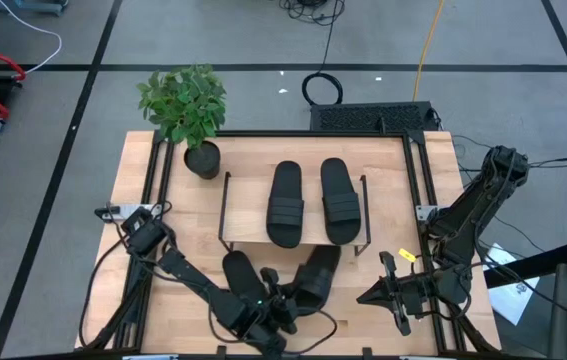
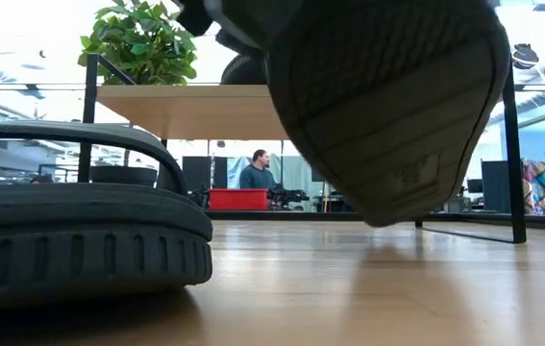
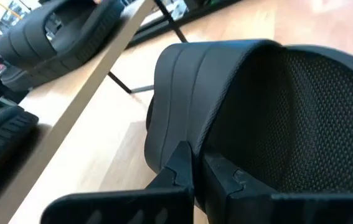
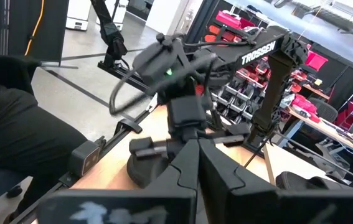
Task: Pick and place slides into the shelf
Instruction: Put the right black slide under the shelf
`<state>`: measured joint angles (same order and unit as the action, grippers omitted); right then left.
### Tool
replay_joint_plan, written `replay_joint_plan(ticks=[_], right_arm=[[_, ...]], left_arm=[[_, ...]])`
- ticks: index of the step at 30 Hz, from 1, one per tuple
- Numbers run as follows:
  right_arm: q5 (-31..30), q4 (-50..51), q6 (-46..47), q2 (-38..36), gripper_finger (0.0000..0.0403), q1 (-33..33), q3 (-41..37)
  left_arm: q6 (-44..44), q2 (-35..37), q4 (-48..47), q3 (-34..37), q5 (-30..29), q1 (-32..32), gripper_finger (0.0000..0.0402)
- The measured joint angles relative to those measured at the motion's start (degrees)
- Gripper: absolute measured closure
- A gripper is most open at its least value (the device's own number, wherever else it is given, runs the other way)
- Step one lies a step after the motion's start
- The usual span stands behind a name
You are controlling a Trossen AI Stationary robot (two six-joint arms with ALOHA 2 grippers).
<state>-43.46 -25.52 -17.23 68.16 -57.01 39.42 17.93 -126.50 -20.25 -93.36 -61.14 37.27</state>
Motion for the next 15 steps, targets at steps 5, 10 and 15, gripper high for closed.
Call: replay_joint_plan(ticks=[5, 10, 15], right_arm=[[0.0, 0.0, -0.1, 0.0, 0.0403, 0.0, 0.0], [0.0, 0.0, -0.1, 0.0, 0.0403, 0.0, 0.0], [0.0, 0.0, 0.0, 0.0, 0.0403, 0.0, 0.0]], left_arm=[[0.0, 0.0, -0.9, 0.0, 0.9, -2.1, 0.0401], [-0.7, 0.0, -0.8, 0.2, 1.8, -4.4, 0.0401], [-1.2, 0.0, -1.1, 0.8, 4.6, -5.9, 0.0400]])
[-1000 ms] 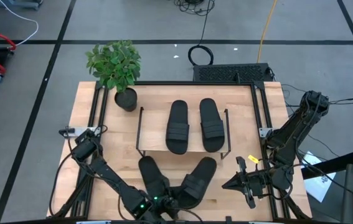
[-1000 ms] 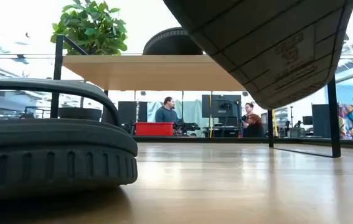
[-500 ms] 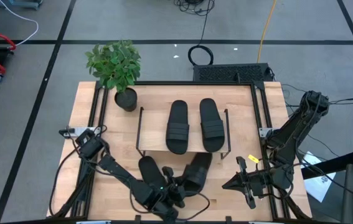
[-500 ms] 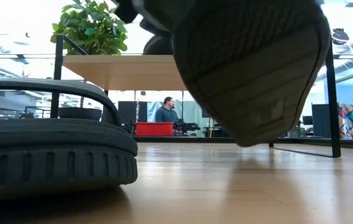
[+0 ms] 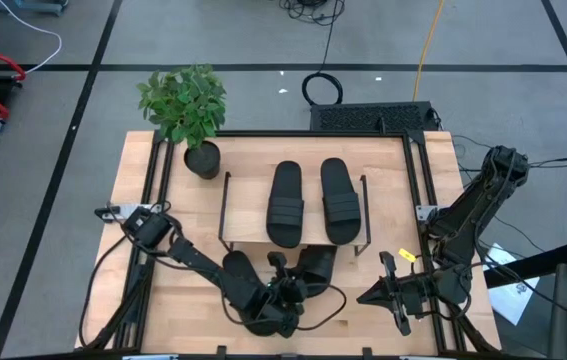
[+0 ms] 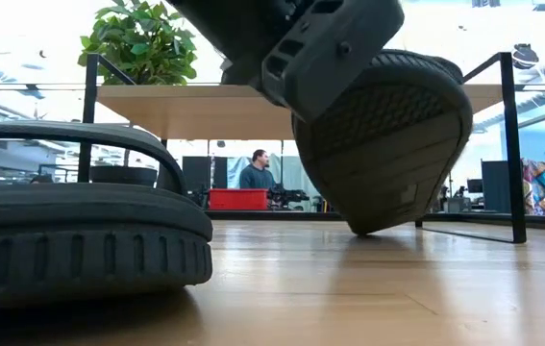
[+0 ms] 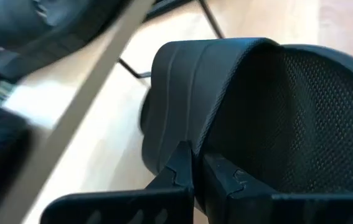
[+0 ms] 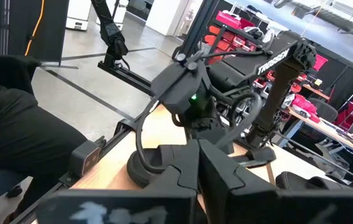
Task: Pick and place slides into the shelf
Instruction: Put the right black slide under the shelf
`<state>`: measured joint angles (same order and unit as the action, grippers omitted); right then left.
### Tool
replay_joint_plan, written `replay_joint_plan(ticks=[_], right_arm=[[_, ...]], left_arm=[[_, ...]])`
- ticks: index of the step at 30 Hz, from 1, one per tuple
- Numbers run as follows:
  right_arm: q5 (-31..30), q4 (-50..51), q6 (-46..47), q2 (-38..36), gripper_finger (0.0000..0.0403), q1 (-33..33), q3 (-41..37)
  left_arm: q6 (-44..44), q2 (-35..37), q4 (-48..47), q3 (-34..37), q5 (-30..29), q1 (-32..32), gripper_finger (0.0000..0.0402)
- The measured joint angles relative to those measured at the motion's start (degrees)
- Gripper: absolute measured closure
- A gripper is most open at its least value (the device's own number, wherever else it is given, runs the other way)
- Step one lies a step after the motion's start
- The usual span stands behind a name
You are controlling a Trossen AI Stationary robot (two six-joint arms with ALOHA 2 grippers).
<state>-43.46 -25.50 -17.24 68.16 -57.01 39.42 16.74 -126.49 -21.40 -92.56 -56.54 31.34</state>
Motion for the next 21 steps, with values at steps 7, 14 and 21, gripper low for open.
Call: replay_joint_plan(ticks=[7, 14, 21], right_arm=[[0.0, 0.0, 0.0, 0.0, 0.0403, 0.0, 0.0], [0.0, 0.0, 1.5, 0.0, 0.0403, 0.0, 0.0], [0.2, 0.5, 1.6, 0.0, 0.0403, 0.0, 0.0]], left_arm=[[0.0, 0.0, 0.3, 0.0, 11.7, -1.5, 0.0374], [-0.1, 0.0, 1.1, 0.0, 18.3, -1.8, 0.0295], [-5.1, 0.0, 1.8, 0.0, 22.6, -0.9, 0.0200]])
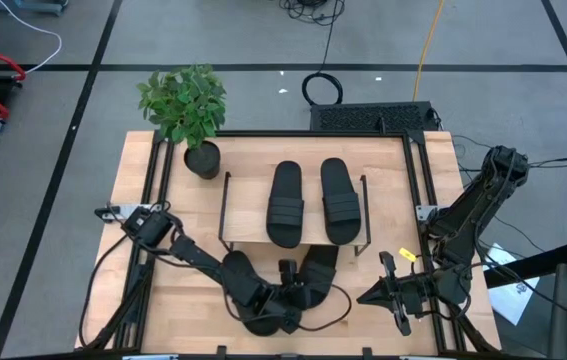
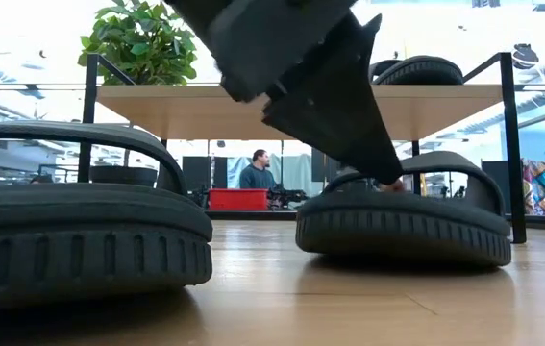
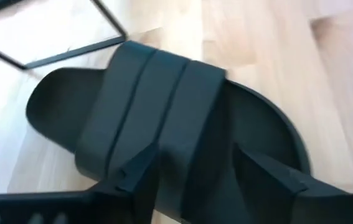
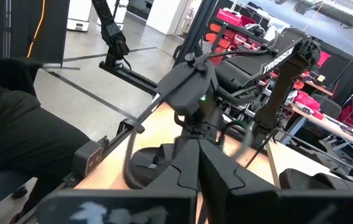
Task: Pick and place slides into the shelf
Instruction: Put the right black slide under the shelf
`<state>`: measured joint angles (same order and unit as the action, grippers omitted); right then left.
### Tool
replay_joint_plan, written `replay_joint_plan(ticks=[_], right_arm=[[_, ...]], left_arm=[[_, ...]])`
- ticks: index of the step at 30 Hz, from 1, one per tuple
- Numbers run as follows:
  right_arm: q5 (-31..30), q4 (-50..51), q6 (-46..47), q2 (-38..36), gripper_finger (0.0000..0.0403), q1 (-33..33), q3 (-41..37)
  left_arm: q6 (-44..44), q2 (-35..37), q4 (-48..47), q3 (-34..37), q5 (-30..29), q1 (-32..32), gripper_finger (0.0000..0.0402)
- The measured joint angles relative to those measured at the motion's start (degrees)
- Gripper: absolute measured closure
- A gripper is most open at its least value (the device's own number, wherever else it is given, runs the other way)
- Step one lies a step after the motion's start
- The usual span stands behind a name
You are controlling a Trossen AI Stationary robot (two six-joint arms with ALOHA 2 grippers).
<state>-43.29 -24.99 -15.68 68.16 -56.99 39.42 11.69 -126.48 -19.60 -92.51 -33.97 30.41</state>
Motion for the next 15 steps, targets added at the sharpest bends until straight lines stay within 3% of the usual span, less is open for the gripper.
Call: replay_joint_plan(ticks=[5, 10, 15], right_arm=[[0.0, 0.0, -0.1, 0.0, 0.0403, 0.0, 0.0], [0.0, 0.0, -2.0, 0.0, 0.0403, 0.0, 0.0], [0.0, 0.0, -2.7, 0.0, 0.0403, -0.1, 0.0]], left_arm=[[-9.7, 0.0, 1.9, 0.0, 0.0, 1.7, 0.0156], [-23.4, 2.4, 3.0, 0.1, -0.6, 4.9, 0.0141], [-32.9, 9.2, 0.2, 0.1, -11.6, 9.8, 0.0177]])
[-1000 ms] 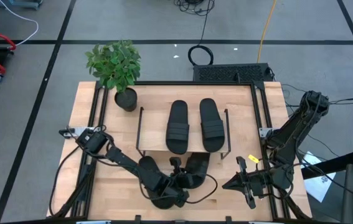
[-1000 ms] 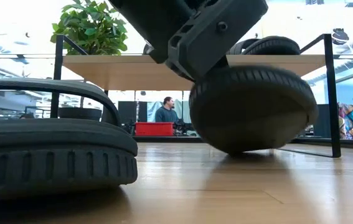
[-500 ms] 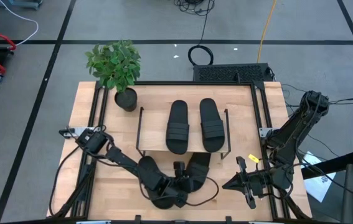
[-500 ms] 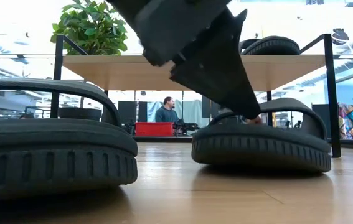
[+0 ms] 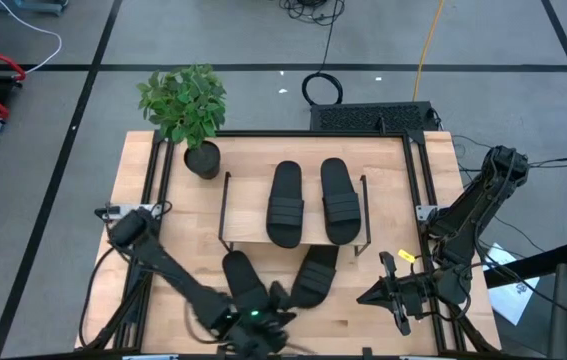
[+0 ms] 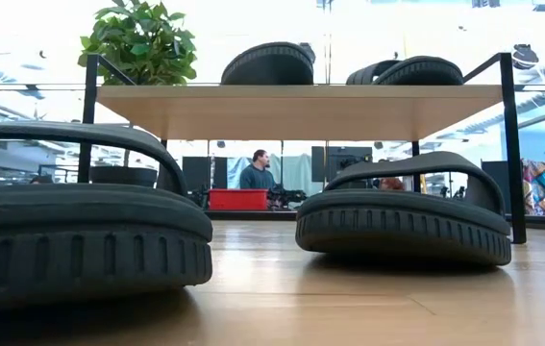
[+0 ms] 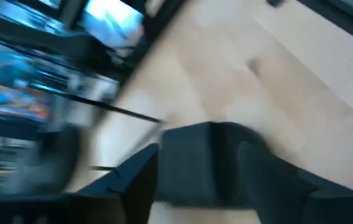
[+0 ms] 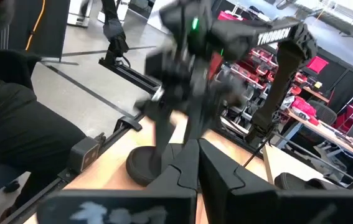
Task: Pick and place slides into the shelf
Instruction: Put the right black slide under the shelf
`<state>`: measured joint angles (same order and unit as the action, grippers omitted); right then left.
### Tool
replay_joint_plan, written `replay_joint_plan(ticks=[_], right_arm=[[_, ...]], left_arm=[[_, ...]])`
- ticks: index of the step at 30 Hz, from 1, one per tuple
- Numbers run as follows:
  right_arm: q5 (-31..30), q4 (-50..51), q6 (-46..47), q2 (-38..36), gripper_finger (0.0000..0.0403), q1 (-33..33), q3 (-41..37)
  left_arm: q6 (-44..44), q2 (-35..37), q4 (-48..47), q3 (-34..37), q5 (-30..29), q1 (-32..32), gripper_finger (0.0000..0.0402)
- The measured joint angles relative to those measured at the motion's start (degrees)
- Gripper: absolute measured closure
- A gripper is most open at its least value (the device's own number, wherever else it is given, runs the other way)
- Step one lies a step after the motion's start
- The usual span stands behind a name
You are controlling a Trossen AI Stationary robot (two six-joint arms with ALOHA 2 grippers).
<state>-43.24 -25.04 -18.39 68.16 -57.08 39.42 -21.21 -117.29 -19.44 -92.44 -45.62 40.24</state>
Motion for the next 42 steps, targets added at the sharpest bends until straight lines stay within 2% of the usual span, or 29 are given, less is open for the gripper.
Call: replay_joint_plan(ticks=[3, 7, 9, 11, 15, 17, 19, 21, 24, 26, 28, 31, 35, 42], right_arm=[[0.0, 0.0, -0.3, 0.0, 0.0403, 0.0, 0.0], [-0.1, -0.5, -1.2, 0.0, 0.0403, 0.0, 0.0], [-0.1, -0.4, -1.9, 0.0, 0.0403, 0.0, 0.0], [-0.1, -0.4, -2.3, 0.0, 0.0403, 0.0, 0.0], [-0.2, -0.4, -3.3, 0.0, 0.0403, 0.0, 0.0], [-0.2, -0.4, -3.7, 0.0, 0.0403, 0.1, 0.0], [-0.2, 0.0, -3.8, 0.0, 0.0403, 0.3, 0.0], [-0.2, 0.0, -3.8, 0.0, 0.0403, 0.6, 0.0], [-0.2, 0.0, -3.1, 0.0, 0.0403, 1.2, 0.0], [-0.2, 0.0, -2.3, 0.0, 0.0403, 1.6, 0.0], [-0.2, 0.0, -2.0, 0.0, 0.0403, 2.0, 0.0], [-0.2, 0.1, -2.0, 0.0, 0.0403, 2.8, 0.0], [-0.2, 0.3, -1.9, 0.0, 0.0403, 4.1, -0.2], [-0.2, -1.9, -1.9, 0.0, 0.0403, 6.7, -3.8]], left_arm=[[-1.4, 6.2, -5.4, 0.0, -5.6, 2.7, 0.0223], [4.2, 15.7, -18.8, 0.1, -7.1, 6.9, 0.0301], [9.1, 20.9, -24.4, 2.1, -7.5, 8.8, 0.0346], [12.6, 27.1, -25.9, 7.1, -10.0, 10.6, 0.0385], [16.5, 40.2, -18.7, 22.8, -13.2, 12.9, 0.0392], [15.5, 46.3, -11.3, 32.3, -13.2, 13.5, 0.0398], [11.1, 52.0, -0.1, 41.9, -12.6, 13.3, 0.0399], [3.6, 56.7, 13.7, 50.9, -9.2, 12.7, 0.0397], [-8.0, 62.7, 34.5, 62.8, 3.8, 10.9, 0.0400], [-11.5, 66.3, 45.7, 68.9, 13.3, 9.6, 0.0399], [-12.1, 69.6, 51.8, 73.5, 19.5, 8.0, 0.0400], [-9.9, 74.3, 53.5, 77.1, 21.4, 5.5, 0.0400], [-3.5, 79.6, 47.8, 78.7, 21.5, 1.8, 0.0401], [-0.5, 82.5, 42.9, 80.1, 28.0, -1.8, 0.0400]])
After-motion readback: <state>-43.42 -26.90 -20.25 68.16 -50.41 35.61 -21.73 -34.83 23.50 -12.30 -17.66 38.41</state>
